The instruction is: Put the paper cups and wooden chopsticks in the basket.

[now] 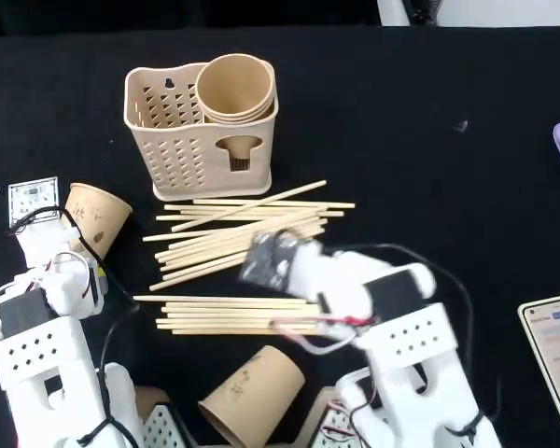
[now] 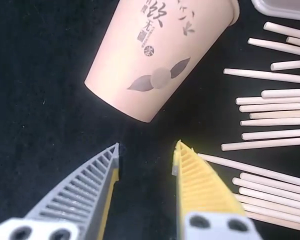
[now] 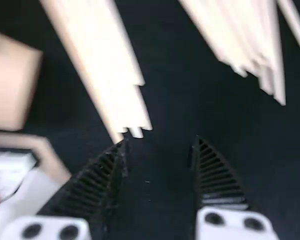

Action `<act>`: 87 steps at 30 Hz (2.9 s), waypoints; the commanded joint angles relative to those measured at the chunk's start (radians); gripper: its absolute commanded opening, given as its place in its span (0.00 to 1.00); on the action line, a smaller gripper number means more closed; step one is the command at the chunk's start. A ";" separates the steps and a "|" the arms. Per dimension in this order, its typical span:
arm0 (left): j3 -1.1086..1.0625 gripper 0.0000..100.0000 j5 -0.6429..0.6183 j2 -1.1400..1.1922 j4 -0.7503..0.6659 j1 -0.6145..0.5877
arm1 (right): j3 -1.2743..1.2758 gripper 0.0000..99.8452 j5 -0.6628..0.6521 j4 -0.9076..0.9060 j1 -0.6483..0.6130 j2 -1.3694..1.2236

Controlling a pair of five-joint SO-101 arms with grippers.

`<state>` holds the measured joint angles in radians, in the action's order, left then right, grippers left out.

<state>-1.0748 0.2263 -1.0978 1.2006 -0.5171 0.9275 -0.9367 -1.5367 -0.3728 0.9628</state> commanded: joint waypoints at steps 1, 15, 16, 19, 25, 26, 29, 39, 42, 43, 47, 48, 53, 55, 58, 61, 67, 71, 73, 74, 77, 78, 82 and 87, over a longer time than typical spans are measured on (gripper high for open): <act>0.013 0.18 0.006 -0.014 0.002 0.015 | -0.048 0.20 0.044 -0.061 -0.229 0.001; 0.005 0.18 -0.063 -0.006 0.003 0.015 | -0.059 0.20 -0.005 -0.161 -0.555 0.226; 0.005 0.18 -0.063 -0.006 0.003 0.015 | -0.045 0.20 -0.040 -0.164 -0.575 0.259; 0.005 0.18 -0.063 -0.006 0.003 0.015 | -0.004 0.20 -0.121 -0.166 -0.620 0.323; 0.016 0.18 -0.089 -0.006 0.002 0.005 | -0.002 0.33 -0.161 -0.166 -0.620 0.252; 0.022 0.18 -0.095 -0.005 0.002 0.005 | -0.002 0.34 -0.161 -0.166 -0.620 0.229; 0.044 0.18 -0.100 -0.005 0.002 0.005 | -0.005 0.34 -0.164 -0.170 -0.628 0.159; 0.041 0.18 -0.100 -0.005 0.002 0.007 | -0.131 0.34 -0.135 -0.230 -0.850 -0.035; 0.045 0.18 -0.100 -0.005 0.002 -0.007 | -0.107 0.34 -0.112 -0.224 -0.875 -0.108; 0.048 0.18 -0.100 -0.005 0.002 -0.027 | -0.099 0.34 -0.110 -0.218 -0.873 -0.127; 0.070 0.18 -0.127 -0.005 0.000 -0.142 | -0.099 0.34 -0.109 -0.215 -0.872 -0.160; 0.071 0.18 -0.143 -0.012 0.000 -0.173 | -0.099 0.34 -0.107 -0.207 -0.872 -0.160; 0.093 0.18 -0.170 -0.009 -0.026 -0.288 | -0.097 0.34 -0.049 -0.173 -0.872 -0.160; 0.101 0.18 -0.201 -0.009 -0.046 -0.312 | -0.097 0.34 -0.048 -0.173 -0.872 -0.160; 0.119 0.18 -0.196 -0.005 -0.055 -0.309 | -0.068 0.34 -0.046 -0.140 -0.872 -0.162; 0.122 0.18 -0.193 -0.005 -0.055 -0.309 | 0.021 0.34 -0.046 -0.041 -0.872 -0.166; 0.114 0.18 -0.192 -0.005 -0.060 -0.309 | 0.074 0.34 -0.044 0.034 -0.872 -0.162; 0.114 0.18 -0.193 -0.005 -0.060 -0.309 | 0.090 0.34 -0.044 0.057 -0.872 -0.168; 0.114 0.18 -0.193 -0.005 -0.060 -0.309 | 0.125 0.34 -0.044 0.081 -0.873 -0.168; 0.114 0.18 -0.193 -0.005 -0.060 -0.309 | 0.145 0.34 -0.044 0.097 -0.875 -0.168; 0.113 0.18 -0.193 -0.005 -0.058 -0.309 | 0.188 0.33 -0.044 0.144 -0.872 -0.166; 0.113 0.18 -0.193 -0.005 -0.058 -0.309 | 0.194 0.31 -0.044 0.155 -0.870 -0.163; 0.113 0.18 -0.193 -0.005 -0.055 -0.309 | 0.180 0.26 -0.044 0.221 -0.764 -0.162; 0.113 0.18 -0.193 -0.005 -0.054 -0.309 | 0.176 0.22 -0.044 0.307 -0.585 -0.160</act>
<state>-1.0165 0.0361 -1.0978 1.1638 -0.8178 1.1178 -0.9920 -1.2727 -1.0602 0.7986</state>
